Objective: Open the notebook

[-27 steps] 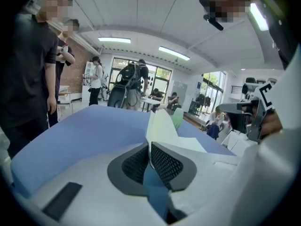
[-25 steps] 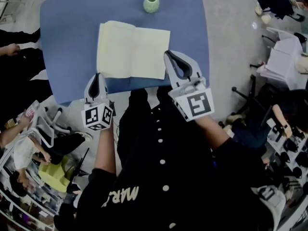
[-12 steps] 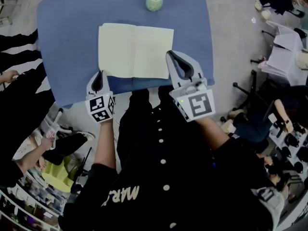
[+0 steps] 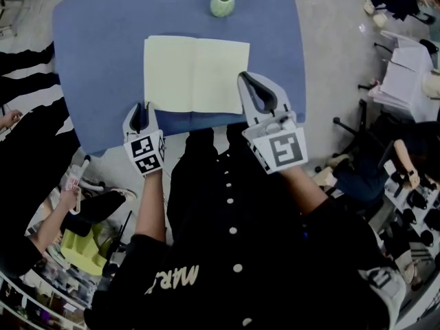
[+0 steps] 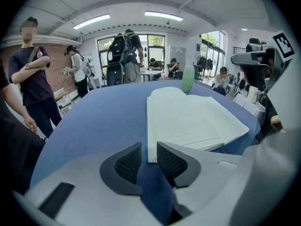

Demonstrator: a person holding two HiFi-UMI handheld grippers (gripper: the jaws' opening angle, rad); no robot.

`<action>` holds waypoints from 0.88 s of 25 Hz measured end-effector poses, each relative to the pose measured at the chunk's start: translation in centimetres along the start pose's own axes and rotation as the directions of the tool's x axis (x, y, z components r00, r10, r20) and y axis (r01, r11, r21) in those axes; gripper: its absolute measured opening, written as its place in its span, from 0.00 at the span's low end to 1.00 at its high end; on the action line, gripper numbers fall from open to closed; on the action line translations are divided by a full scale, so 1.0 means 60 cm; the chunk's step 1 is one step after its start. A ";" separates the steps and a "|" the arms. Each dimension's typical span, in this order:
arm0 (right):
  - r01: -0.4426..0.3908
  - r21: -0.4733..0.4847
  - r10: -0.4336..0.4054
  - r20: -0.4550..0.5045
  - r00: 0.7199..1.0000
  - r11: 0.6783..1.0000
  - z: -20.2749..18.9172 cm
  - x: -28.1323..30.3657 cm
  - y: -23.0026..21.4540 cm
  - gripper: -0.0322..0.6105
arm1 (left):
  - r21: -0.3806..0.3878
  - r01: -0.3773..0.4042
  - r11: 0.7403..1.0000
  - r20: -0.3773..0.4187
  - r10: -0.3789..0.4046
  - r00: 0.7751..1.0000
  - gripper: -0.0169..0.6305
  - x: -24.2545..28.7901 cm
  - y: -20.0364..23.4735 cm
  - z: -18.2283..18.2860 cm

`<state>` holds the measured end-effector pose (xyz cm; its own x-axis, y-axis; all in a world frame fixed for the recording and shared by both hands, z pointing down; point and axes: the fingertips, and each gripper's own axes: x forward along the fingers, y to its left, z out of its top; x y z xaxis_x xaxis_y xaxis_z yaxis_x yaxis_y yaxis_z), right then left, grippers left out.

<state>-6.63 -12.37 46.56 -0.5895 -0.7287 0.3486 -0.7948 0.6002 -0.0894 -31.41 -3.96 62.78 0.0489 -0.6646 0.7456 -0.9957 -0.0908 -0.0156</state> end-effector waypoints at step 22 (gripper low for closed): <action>-0.002 -0.015 0.005 0.186 0.982 1.000 0.178 -0.091 -0.018 0.05 | 0.062 0.088 0.994 0.532 -0.107 0.840 0.03 -0.258 -0.111 0.312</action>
<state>-4.11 -12.55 34.79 -0.6097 -0.7746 0.1681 -0.7915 0.6064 -0.0762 -24.07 -6.94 38.84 0.1893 -0.9432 0.2730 -0.9809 -0.1943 0.0087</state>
